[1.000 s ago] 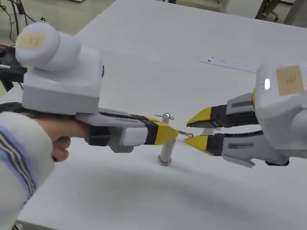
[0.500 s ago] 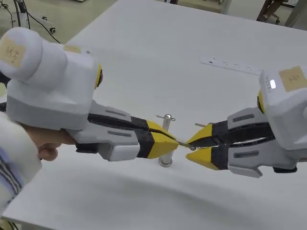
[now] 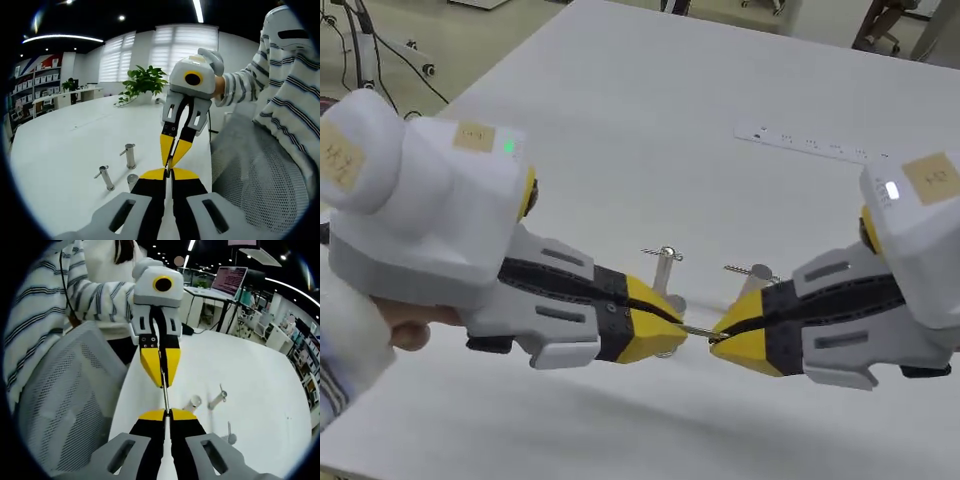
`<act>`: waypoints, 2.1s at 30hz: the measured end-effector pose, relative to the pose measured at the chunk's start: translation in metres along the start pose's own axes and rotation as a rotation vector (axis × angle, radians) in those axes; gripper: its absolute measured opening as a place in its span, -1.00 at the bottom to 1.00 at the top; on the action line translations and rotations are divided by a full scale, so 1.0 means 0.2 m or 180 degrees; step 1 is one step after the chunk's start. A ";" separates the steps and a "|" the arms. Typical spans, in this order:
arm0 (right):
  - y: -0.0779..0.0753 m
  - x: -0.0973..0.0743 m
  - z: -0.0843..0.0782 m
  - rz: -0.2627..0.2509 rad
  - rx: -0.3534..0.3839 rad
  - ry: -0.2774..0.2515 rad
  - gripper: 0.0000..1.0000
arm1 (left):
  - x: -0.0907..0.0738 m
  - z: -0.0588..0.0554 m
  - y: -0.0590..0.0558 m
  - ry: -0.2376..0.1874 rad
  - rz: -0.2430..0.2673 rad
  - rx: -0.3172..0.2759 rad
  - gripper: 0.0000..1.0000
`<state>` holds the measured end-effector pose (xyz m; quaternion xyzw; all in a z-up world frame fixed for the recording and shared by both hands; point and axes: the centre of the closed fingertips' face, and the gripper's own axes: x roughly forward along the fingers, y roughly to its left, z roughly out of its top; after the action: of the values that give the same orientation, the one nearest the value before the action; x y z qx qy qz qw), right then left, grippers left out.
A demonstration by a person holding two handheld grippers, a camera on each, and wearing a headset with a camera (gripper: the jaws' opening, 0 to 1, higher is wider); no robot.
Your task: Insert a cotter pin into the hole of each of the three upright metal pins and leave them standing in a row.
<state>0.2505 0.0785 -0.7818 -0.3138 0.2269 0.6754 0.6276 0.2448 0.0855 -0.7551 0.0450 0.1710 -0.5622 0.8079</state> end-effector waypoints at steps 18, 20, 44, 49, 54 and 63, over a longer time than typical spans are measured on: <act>-0.15 0.02 -0.23 -0.0392 0.0486 0.0435 -0.93 | 0.06 -0.22 0.30 0.0218 0.0670 -0.0167 -0.38; -0.16 0.03 -0.24 -0.0399 0.0521 0.0467 -0.93 | 0.08 -0.24 0.31 0.0249 0.0670 -0.0219 -0.42; -0.17 0.11 -0.27 -0.0349 0.0554 0.0611 -0.93 | 0.13 -0.36 0.37 0.0226 0.0703 -0.0535 -0.58; -0.17 0.11 -0.27 -0.0354 0.0566 0.0615 -0.93 | 0.14 -0.37 0.36 0.0228 0.0698 -0.0525 -0.62; -0.16 0.12 -0.25 -0.0349 0.0551 0.0610 -0.93 | 0.16 -0.37 0.35 0.0226 0.0664 -0.0511 -0.69; -0.17 0.13 -0.22 -0.0346 0.0493 0.0585 -0.92 | 0.17 -0.37 0.34 0.0226 0.0670 -0.0483 -0.75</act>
<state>0.2896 0.0701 -0.8286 -0.3368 0.3175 0.5892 0.6623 0.3022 0.0993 -0.8437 0.0215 0.2359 -0.4578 0.8569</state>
